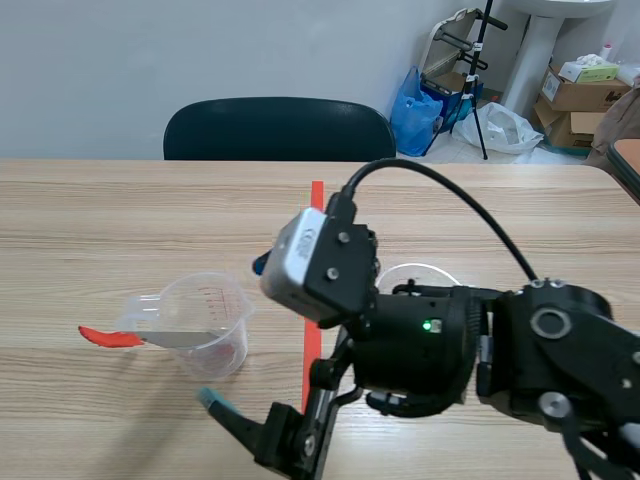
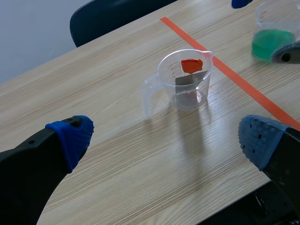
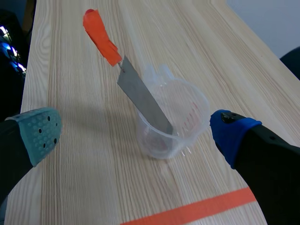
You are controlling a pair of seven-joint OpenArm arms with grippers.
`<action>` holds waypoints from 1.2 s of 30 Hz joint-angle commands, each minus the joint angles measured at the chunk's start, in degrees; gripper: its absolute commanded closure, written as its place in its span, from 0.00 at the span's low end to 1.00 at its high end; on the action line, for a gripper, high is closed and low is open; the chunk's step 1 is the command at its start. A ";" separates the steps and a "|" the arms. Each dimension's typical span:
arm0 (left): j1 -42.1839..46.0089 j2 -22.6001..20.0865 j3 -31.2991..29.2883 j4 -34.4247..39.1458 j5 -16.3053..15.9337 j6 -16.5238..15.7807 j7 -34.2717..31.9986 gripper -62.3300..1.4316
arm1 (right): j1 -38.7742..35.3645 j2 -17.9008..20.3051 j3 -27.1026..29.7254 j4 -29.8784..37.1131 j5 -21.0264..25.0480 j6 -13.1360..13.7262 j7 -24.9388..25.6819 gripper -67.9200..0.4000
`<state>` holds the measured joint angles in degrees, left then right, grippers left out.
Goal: Do the redox reaction experiment
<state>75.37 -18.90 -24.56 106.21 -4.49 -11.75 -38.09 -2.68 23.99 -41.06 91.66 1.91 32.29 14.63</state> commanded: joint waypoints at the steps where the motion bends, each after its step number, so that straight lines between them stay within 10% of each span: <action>1: 0.07 0.26 0.00 0.61 -0.35 0.07 -1.16 0.00 | 1.60 -1.05 -0.81 0.15 -0.59 -0.72 1.51 0.00; 26: 0.07 0.26 0.00 0.61 -0.35 0.04 -1.55 0.00 | 12.70 -13.18 -9.90 -11.65 -3.28 -9.68 1.20 0.00; 36: 0.07 0.26 0.00 0.61 -0.35 0.04 -1.53 0.00 | 13.18 -13.00 -9.90 -11.65 -3.26 -13.29 1.88 0.51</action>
<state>75.37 -18.90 -24.56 106.21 -4.49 -11.75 -38.48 9.19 10.98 -51.09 79.07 -2.09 19.40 15.84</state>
